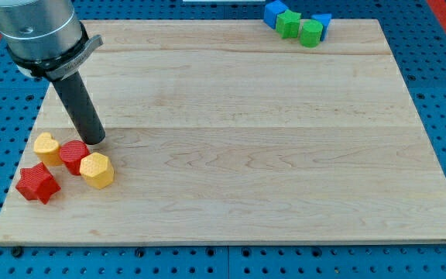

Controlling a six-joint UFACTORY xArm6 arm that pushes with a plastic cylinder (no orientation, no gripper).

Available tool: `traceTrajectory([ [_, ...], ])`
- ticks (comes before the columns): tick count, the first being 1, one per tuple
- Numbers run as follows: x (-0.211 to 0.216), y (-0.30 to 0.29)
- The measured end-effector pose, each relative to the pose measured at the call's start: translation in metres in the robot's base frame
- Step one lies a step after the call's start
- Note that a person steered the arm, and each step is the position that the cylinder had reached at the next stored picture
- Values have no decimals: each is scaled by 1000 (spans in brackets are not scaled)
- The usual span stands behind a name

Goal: Move your arm away below the hexagon

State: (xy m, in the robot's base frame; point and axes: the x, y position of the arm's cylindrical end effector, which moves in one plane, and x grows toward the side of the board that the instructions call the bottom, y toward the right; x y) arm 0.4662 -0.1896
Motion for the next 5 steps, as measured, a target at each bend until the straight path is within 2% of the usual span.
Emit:
traceTrajectory([
  [3, 4, -3],
  [4, -5, 55],
  [5, 23, 120],
])
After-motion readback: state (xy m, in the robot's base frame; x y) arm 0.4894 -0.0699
